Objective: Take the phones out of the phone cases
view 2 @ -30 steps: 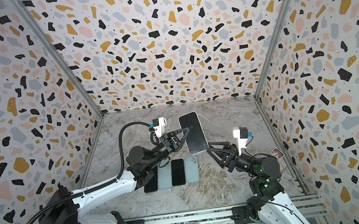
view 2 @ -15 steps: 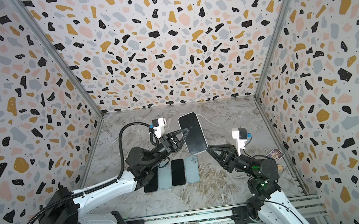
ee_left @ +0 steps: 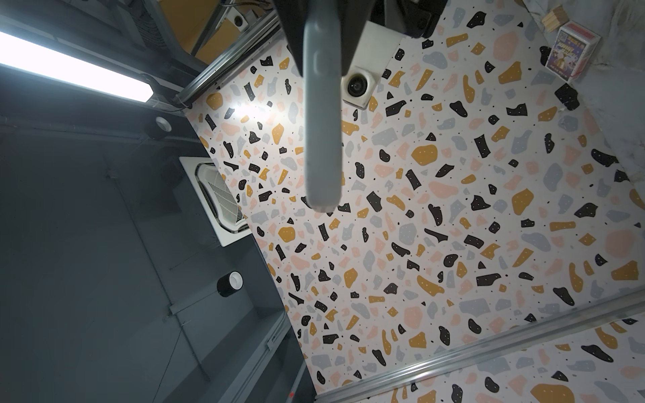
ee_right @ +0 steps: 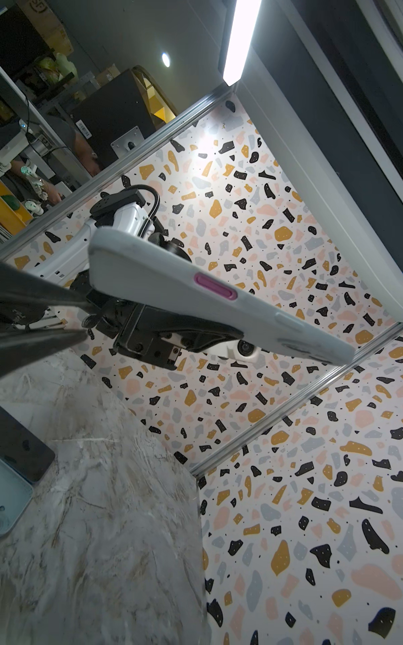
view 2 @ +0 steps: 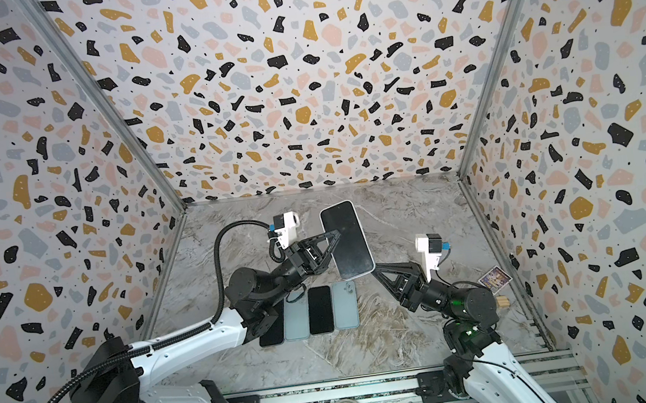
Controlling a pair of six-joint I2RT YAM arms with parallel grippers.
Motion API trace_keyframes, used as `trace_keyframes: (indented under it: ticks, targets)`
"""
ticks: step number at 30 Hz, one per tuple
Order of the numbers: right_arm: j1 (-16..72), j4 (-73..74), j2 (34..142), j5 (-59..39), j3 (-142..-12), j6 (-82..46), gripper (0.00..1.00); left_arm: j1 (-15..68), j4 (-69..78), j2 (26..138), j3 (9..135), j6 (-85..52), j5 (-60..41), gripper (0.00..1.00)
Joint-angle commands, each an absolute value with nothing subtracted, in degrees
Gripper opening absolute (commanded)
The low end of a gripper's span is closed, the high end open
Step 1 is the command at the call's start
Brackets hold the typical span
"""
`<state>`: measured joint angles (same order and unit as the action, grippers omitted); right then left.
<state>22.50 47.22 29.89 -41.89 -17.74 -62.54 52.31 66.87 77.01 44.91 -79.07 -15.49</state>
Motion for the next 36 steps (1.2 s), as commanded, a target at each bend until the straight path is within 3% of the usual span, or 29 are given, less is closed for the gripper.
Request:
trace_keyframes:
  ticks: [1,3,5,17,25,36]
  targets:
    - [22.32,50.57,27.85,-42.51,-18.16,-62.71,0.36,52.72,69.91,73.97,46.59,-76.82,-14.08,0.0]
    - [22.32,49.74,25.81,-41.85,-17.67,-62.67,0.47,52.69,67.86,73.29,46.45,-75.45,-13.54,0.0]
    - [22.31,49.07,24.46,-41.74,-17.55,-62.75,0.5,52.54,67.99,73.34,45.99,-75.62,-13.21,0.0]
    - [22.36,54.66,26.52,-43.36,-17.74,-66.03,0.53,52.65,69.83,75.96,46.49,-76.5,-14.44,0.0]
    - [22.41,56.92,29.26,-43.86,-18.34,-66.45,0.47,52.87,70.34,76.73,46.67,-76.37,-14.68,0.0]
    - [22.41,58.15,31.0,-43.59,-18.5,-66.37,0.28,53.24,71.45,77.35,46.56,-76.54,-15.02,0.0]
